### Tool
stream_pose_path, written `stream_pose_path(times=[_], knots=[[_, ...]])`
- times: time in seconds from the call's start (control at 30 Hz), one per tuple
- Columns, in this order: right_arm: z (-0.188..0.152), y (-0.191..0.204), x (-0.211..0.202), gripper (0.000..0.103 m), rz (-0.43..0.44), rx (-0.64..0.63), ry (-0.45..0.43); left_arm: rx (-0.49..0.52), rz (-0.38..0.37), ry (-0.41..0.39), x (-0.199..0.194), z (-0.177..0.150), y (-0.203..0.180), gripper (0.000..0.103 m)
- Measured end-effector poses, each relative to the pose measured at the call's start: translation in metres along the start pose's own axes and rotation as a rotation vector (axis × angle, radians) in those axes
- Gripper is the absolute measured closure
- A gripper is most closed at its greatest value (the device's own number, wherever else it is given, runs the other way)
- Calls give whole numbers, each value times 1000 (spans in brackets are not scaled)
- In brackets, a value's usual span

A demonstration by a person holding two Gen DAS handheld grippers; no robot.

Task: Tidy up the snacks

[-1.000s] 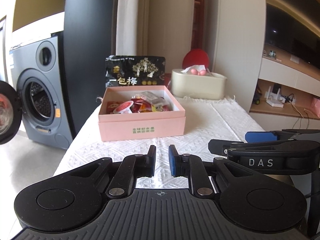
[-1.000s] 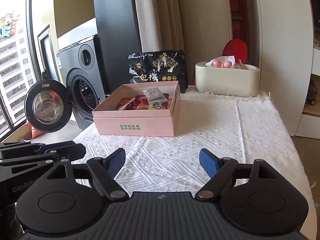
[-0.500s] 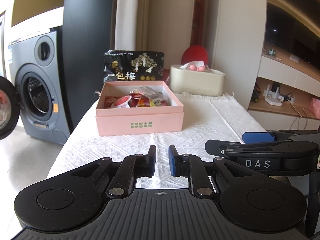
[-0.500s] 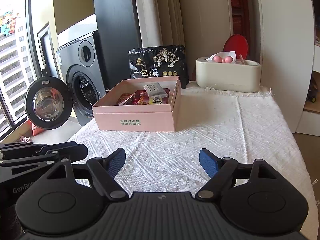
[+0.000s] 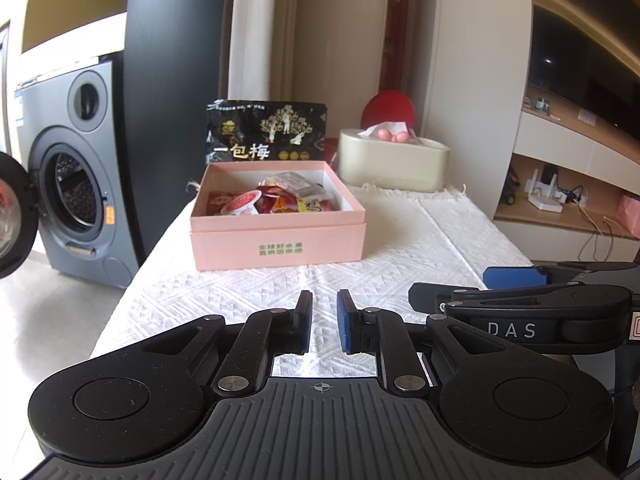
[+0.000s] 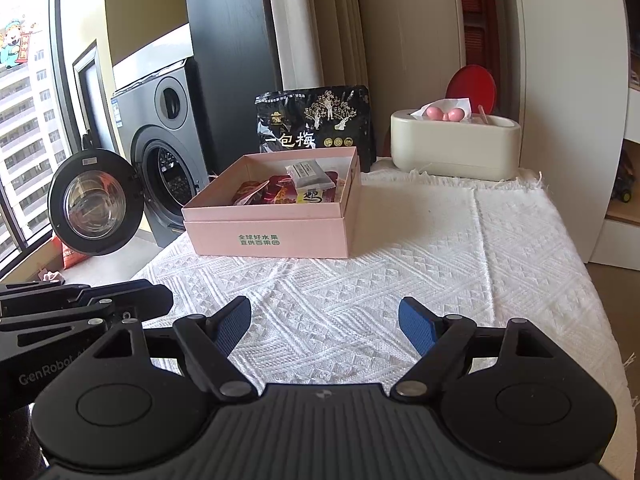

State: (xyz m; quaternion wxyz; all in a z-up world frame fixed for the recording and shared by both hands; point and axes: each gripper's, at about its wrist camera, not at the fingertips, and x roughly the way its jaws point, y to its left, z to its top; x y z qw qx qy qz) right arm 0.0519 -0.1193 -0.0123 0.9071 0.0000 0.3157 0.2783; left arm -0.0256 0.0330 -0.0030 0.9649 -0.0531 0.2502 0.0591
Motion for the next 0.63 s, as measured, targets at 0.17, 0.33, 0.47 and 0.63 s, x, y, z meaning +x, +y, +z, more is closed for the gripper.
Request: stream_pose_path(times=[0.17,0.33,0.47,0.63], knots=[[0,0,0,21,2,0,0,-2,1,1,0,0,0,86],[-2,2,0,21,4,-2,1,-2,0,6,3,-1,0,86],[-2,4,0,21,10,-7,6,3,2,-1,5,-2,1,86],[0,4,6,21,7,-4,15,-22,26,-28,9,-4,12,86]])
